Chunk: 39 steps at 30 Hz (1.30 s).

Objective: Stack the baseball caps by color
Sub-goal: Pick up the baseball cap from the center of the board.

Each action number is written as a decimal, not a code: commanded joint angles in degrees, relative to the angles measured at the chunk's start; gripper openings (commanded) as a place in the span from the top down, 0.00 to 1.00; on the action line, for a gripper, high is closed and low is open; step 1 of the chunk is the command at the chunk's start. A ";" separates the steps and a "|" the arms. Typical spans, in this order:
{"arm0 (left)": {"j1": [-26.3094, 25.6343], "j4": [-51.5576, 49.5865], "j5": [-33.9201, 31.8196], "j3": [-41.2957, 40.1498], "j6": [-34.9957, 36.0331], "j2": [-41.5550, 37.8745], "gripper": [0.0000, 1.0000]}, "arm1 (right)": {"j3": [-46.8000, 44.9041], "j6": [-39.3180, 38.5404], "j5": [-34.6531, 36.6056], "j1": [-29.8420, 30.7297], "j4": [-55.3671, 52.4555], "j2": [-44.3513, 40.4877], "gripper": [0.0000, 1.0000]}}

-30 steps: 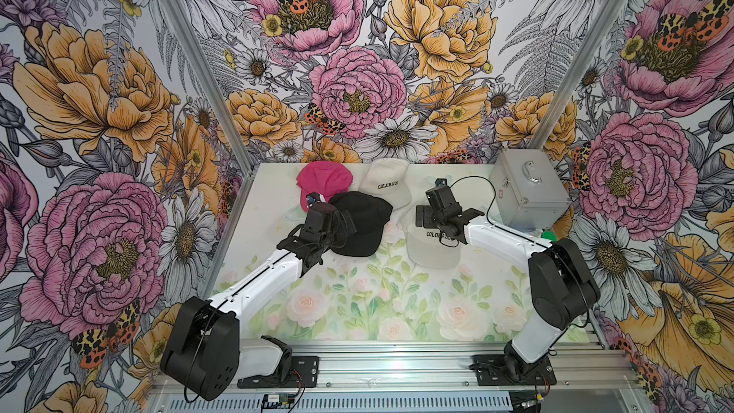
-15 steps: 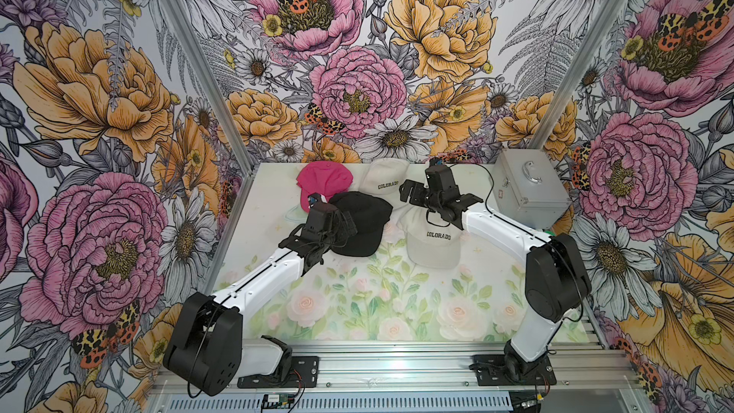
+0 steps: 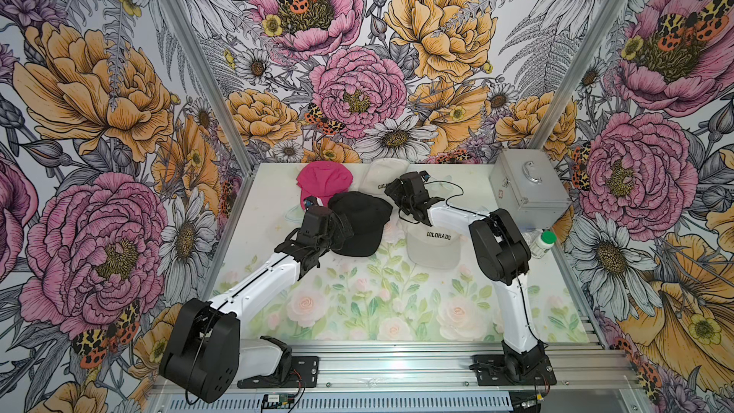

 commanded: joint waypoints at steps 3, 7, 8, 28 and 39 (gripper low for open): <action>1.16 0.83 0.87 -1.52 0.11 -2.59 0.01 | -4.92 7.70 2.27 0.48 2.79 -1.50 0.16; 1.37 1.13 1.06 -1.52 -0.18 -2.09 0.01 | -8.27 11.27 4.36 1.14 2.75 -1.99 0.16; 1.34 1.22 1.14 -1.39 -0.22 -1.68 0.01 | -8.37 12.58 4.19 1.13 2.77 -1.41 0.16; 1.57 -0.06 0.20 -2.10 -0.04 -2.84 0.01 | -4.85 21.69 6.10 0.78 19.00 9.46 0.75; 1.56 0.65 1.93 -2.05 -0.16 -2.67 0.01 | -4.05 10.85 10.00 -2.03 23.38 1.46 1.00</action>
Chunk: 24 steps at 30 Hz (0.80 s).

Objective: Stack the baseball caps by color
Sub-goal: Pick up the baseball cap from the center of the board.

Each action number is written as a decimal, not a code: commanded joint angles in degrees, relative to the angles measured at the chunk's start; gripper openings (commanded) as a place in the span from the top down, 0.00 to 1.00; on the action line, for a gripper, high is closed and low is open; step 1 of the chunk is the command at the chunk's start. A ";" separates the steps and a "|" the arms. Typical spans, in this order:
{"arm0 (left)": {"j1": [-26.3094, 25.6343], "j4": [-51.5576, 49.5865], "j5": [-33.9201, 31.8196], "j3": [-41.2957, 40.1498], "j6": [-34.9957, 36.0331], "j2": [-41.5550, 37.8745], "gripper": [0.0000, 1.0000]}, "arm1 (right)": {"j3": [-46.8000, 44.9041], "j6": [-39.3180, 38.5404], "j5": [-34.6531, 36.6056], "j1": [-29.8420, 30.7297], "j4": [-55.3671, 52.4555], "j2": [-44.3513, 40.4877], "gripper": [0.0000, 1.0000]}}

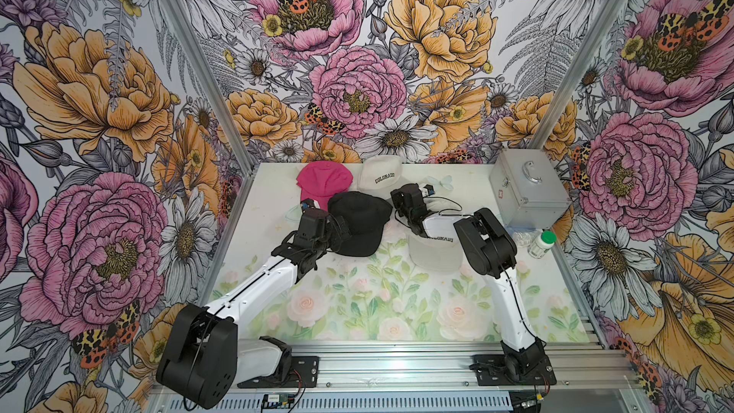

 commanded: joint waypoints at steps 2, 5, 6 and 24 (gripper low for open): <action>0.75 0.80 1.47 -0.18 -0.05 -1.03 0.01 | 1.07 -8.15 4.68 -1.70 -0.02 -5.32 1.00; 0.74 0.96 2.10 -0.01 -0.15 -0.90 0.01 | 2.88 -11.32 4.96 -2.91 0.70 -5.72 1.00; 0.75 0.99 2.34 0.12 -0.19 -0.82 0.01 | 3.39 -12.14 4.67 -3.34 1.14 -5.82 1.00; -3.25 10.36 13.79 3.19 -6.06 -3.56 0.01 | -19.77 -12.33 -1.07 -3.34 9.58 -32.49 1.00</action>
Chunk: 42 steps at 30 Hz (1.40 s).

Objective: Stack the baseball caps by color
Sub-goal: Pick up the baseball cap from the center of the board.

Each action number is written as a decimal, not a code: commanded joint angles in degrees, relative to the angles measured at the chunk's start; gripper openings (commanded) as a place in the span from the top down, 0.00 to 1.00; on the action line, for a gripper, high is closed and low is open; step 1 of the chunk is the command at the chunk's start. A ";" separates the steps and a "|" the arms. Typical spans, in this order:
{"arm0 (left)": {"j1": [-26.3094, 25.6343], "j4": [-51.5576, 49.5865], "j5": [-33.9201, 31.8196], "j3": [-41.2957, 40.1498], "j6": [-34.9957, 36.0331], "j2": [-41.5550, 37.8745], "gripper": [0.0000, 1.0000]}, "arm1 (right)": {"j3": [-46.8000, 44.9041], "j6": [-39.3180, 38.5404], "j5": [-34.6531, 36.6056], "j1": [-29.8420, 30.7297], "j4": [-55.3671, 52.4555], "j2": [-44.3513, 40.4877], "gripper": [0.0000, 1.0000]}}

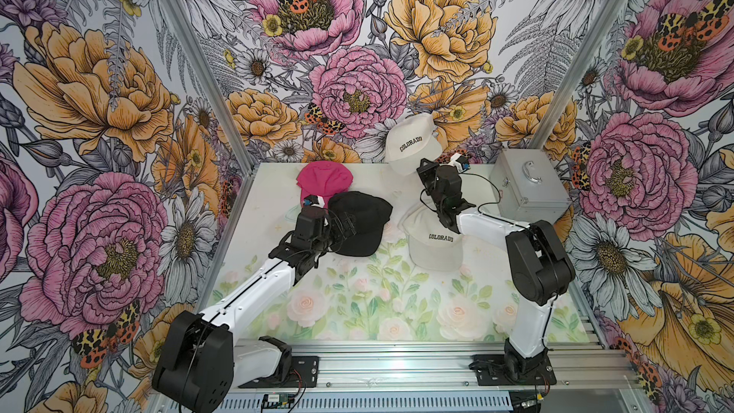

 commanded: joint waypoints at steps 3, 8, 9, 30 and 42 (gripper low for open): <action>-4.18 8.57 6.27 4.35 -4.00 0.07 0.01 | -6.61 1.47 -2.36 1.27 1.90 -9.52 1.00; -8.30 11.33 8.04 9.15 -4.94 3.80 0.01 | -12.01 2.40 -2.32 2.35 1.54 -17.58 1.00; -8.58 13.19 8.79 9.40 -6.03 4.51 0.01 | -13.01 3.49 -2.38 2.67 1.46 -18.82 1.00; -10.38 42.61 10.96 8.98 -16.36 11.36 0.14 | -23.00 8.85 5.66 14.24 12.17 -25.80 1.00; -9.61 43.29 9.79 10.32 -15.75 11.71 0.49 | -23.32 8.72 4.12 14.24 13.63 -26.28 1.00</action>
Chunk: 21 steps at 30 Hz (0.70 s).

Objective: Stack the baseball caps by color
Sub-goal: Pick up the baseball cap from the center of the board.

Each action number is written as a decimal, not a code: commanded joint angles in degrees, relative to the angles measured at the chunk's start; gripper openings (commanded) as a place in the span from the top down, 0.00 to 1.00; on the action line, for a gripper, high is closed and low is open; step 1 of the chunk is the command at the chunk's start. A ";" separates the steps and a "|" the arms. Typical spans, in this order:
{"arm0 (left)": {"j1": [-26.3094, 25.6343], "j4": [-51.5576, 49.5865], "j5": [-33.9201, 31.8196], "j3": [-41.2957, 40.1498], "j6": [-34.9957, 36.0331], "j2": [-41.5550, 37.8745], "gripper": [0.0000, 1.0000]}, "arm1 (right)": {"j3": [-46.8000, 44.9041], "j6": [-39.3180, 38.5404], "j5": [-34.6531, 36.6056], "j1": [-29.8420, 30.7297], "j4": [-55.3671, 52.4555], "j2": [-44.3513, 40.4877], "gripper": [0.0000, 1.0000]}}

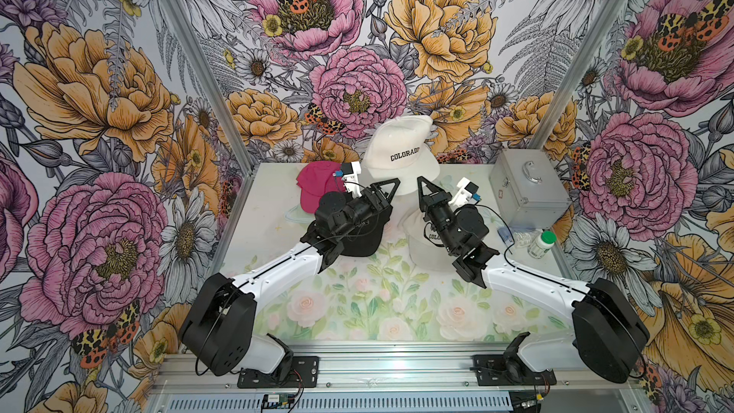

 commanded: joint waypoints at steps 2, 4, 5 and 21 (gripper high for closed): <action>0.76 2.99 -0.89 1.70 0.38 -0.63 0.58 | 0.04 -1.35 -0.24 0.19 0.97 -0.93 1.00; 0.78 3.05 -0.11 2.19 0.59 -0.72 0.66 | 0.13 -1.51 -0.22 0.25 0.82 -0.85 1.00; 0.66 3.07 0.36 2.45 0.86 -0.78 0.70 | 0.08 -1.31 -0.33 0.21 0.87 -0.75 1.00; 3.08 2.68 2.39 1.83 11.24 -2.38 1.00 | -1.85 -10.75 -4.14 -2.93 1.13 0.87 0.38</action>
